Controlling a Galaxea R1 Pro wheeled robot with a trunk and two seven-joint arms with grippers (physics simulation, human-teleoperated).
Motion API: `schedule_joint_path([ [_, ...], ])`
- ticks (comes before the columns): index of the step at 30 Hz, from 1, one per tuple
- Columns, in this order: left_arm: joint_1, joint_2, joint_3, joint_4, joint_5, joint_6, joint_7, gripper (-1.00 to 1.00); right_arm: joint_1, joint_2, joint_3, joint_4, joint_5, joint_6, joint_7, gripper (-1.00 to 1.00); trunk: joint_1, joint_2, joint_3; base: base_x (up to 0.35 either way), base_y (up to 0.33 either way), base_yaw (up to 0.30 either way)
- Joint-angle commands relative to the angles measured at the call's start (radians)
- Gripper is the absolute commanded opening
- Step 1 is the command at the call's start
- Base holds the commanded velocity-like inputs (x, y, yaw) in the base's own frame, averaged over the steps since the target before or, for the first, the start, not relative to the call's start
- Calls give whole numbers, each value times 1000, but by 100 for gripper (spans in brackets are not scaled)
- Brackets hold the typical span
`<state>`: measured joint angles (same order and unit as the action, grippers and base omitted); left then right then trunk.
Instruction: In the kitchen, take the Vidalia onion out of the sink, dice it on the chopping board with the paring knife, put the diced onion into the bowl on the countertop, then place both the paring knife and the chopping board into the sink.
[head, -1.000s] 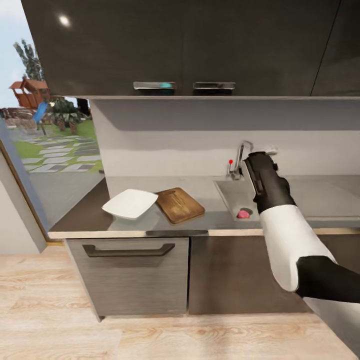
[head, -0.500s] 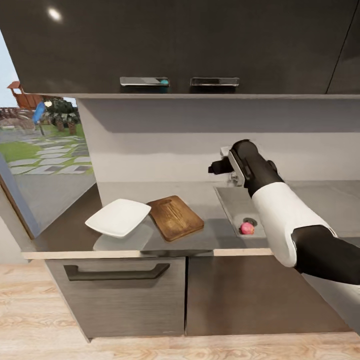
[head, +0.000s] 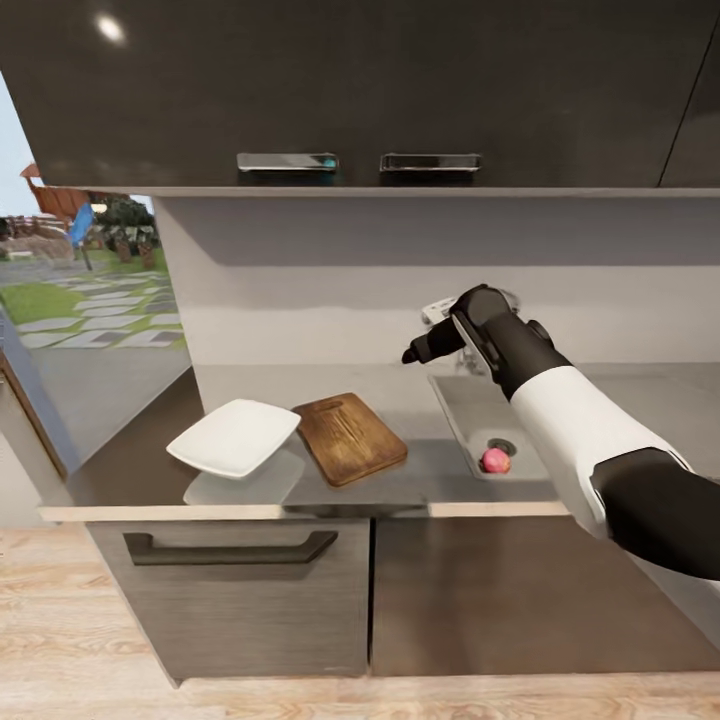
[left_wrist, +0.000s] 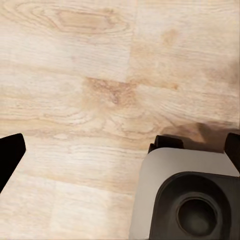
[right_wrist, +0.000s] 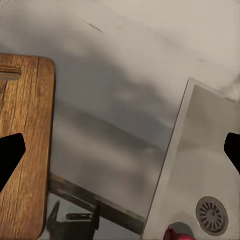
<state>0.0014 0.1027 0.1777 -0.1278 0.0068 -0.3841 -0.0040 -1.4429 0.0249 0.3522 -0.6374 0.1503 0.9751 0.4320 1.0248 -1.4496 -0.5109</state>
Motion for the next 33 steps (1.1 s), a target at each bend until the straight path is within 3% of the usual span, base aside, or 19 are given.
schedule_joint_path([
  [1, 0, 1, 1, 2, 1, -7, 0, 100, -1, -1, 2, -1, 10, 2, 9, 100, 0, 0, -1, 122, -150, 168],
  [9, 0, 5, 0, 12, 1, -25, -1, 100, -1, -1, 4, 2, 10, 2, 31, 100, 0, 0, -4, 203, -195, 248],
  [20, 0, 5, 0, 13, 1, -26, -1, 100, 3, 4, 9, 16, 9, 1, 101, 100, 0, 0, -14, 60, -20, 243],
  [28, 0, 5, 1, 13, 1, -25, -1, 100, 5, 3, 50, 16, 10, -13, 122, 100, 0, 0, -23, 23, -8, 211],
  [33, 0, 5, 0, 14, 2, -25, 0, 100, 6, 0, 54, 16, 11, -13, 150, 100, 0, 0, -29, 155, -141, 205],
])
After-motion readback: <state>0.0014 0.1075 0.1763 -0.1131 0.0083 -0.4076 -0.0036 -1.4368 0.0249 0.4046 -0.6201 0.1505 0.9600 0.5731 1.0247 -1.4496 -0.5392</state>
